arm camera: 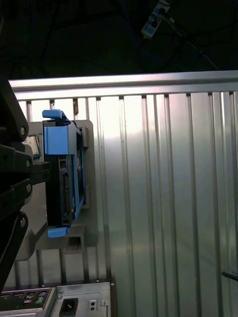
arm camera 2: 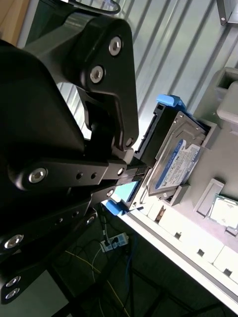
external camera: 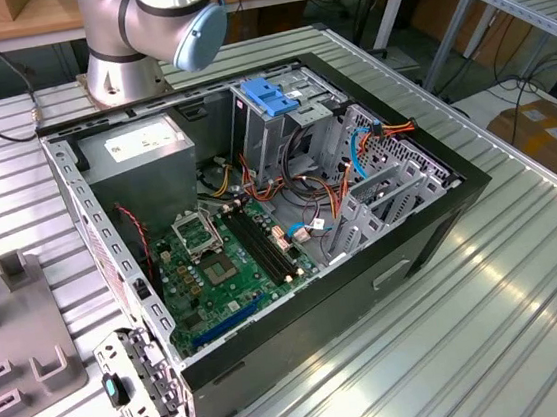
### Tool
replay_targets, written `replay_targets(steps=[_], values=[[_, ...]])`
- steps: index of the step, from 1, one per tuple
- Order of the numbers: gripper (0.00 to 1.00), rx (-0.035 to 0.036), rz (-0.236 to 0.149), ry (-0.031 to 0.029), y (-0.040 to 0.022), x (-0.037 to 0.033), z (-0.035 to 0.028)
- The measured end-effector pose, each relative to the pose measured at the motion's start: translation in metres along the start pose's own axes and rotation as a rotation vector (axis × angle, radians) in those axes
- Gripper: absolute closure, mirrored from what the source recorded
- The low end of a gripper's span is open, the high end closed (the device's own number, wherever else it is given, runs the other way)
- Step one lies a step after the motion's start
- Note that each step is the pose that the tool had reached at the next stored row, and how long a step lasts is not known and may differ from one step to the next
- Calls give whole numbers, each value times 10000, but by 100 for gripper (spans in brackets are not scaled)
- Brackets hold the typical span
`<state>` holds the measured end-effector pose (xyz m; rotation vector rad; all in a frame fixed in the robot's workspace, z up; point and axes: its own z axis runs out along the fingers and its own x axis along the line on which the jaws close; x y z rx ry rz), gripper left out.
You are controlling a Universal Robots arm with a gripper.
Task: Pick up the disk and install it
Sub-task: 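Reach for the disk, then pick up the disk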
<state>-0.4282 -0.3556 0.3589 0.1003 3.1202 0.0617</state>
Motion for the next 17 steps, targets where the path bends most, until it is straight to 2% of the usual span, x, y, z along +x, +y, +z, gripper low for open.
replay_targets(steps=[14, 15, 17], values=[[89, -1, -25, -2, 0, 0, 14], [89, -4, -151, 4, 0, 0, 14], [89, -14, -770, 28, -1, 0, 16]])
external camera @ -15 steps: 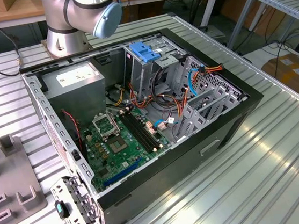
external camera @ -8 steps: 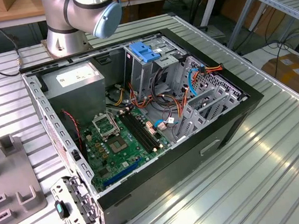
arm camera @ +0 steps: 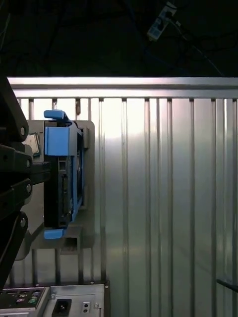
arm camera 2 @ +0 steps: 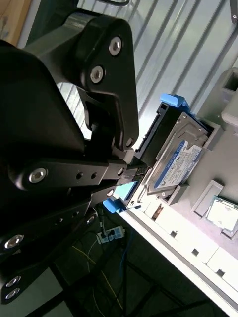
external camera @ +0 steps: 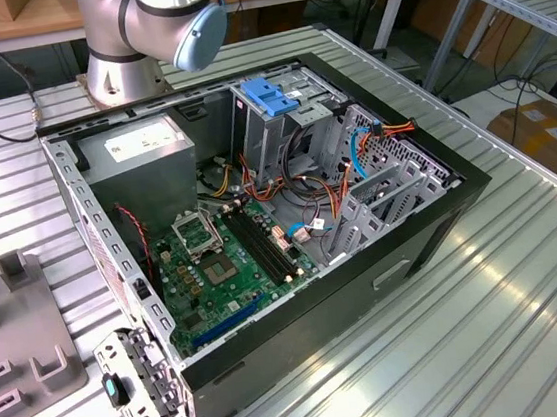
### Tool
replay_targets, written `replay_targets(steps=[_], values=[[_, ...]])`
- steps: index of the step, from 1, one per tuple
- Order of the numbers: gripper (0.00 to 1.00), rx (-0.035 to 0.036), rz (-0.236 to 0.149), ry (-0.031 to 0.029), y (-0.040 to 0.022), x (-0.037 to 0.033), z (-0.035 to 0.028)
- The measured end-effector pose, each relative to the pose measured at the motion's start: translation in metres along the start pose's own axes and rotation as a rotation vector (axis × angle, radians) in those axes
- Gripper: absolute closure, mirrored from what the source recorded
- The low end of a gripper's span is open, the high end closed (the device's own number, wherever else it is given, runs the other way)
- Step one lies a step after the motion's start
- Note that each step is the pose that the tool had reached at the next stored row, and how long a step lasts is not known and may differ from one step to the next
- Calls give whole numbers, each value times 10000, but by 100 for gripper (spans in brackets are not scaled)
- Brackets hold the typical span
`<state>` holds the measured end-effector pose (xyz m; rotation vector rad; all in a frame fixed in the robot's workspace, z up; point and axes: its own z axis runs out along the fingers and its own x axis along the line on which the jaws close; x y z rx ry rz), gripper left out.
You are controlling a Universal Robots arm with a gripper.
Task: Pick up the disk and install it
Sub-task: 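Pick up the disk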
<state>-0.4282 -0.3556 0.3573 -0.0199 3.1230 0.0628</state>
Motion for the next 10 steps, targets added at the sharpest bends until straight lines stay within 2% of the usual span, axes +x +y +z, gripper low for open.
replay_targets(steps=[4, 5, 7, 10], values=[[89, -12, -729, 30, 0, 0, 3], [89, -18, -1163, 47, 0, 0, 6], [89, -19, -1796, 72, -1, 0, 9], [89, -15, -2306, 95, -1, 0, 10]])
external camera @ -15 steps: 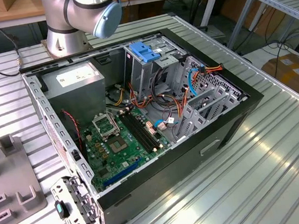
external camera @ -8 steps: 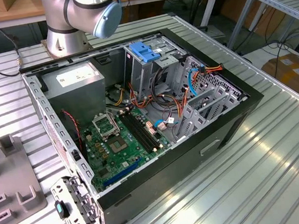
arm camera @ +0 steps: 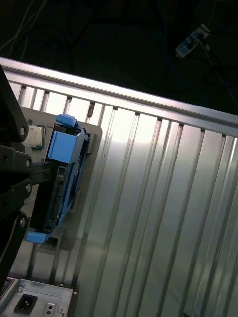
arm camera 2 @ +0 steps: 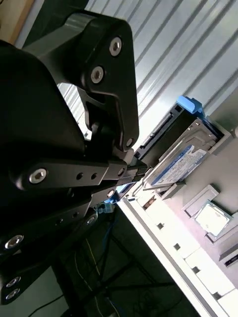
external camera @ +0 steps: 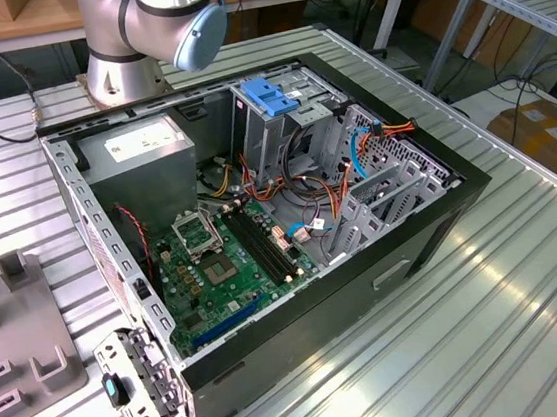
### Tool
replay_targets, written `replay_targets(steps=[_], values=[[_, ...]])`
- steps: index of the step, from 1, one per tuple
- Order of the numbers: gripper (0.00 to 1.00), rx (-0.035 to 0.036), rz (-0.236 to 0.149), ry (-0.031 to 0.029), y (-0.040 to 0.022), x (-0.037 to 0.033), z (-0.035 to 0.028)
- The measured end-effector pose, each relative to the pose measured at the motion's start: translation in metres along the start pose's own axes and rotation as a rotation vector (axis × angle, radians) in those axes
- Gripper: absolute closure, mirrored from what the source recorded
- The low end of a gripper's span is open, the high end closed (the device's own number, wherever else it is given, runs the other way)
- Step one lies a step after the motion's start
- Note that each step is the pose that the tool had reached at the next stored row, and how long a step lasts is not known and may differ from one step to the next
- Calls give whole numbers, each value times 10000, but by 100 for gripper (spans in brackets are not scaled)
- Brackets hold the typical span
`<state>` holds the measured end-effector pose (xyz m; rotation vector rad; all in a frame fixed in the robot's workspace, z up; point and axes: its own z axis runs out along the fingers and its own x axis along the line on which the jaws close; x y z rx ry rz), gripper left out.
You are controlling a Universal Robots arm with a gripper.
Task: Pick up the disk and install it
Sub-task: 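Pick up the disk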
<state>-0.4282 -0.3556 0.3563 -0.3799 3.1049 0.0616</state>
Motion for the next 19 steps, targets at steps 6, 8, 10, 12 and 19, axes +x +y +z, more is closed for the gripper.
replay_targets(steps=[6, 8, 10, 12, 19], values=[[89, 62, -1251, 69, -1, 0, 4], [89, 92, -1655, 94, 0, 0, 6], [89, 101, -1998, 110, 0, 0, 8], [89, 101, -2292, 121, 0, 0, 10], [89, 103, -3830, 179, 0, 0, 22]])
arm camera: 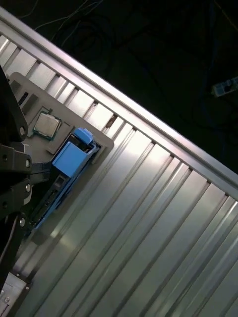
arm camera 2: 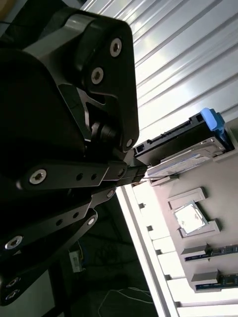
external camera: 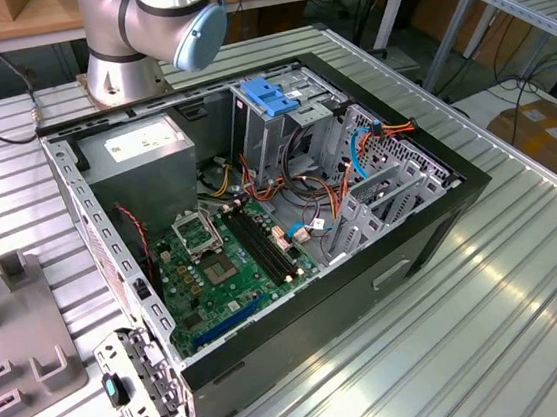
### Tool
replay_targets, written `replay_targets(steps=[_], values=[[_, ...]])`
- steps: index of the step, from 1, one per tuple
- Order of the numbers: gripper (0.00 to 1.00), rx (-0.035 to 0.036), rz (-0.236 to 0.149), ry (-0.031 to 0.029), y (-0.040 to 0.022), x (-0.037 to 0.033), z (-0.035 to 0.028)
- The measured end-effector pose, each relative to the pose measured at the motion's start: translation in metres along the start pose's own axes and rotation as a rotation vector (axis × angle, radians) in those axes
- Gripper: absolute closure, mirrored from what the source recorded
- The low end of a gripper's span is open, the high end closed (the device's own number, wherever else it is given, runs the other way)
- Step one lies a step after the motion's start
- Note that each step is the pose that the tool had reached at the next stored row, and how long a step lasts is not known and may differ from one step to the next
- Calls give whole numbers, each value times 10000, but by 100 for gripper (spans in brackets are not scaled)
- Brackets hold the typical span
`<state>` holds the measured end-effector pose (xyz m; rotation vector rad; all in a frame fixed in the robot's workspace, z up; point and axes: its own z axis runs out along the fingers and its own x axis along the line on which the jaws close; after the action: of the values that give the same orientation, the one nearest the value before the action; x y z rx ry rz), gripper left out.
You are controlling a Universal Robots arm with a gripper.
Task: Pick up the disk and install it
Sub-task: 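Pick up the disk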
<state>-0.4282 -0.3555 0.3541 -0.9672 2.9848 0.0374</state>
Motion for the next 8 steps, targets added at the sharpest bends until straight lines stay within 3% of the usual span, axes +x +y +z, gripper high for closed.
replay_targets(steps=[8], values=[[89, -1, -145, 2, 0, 0, 2]])
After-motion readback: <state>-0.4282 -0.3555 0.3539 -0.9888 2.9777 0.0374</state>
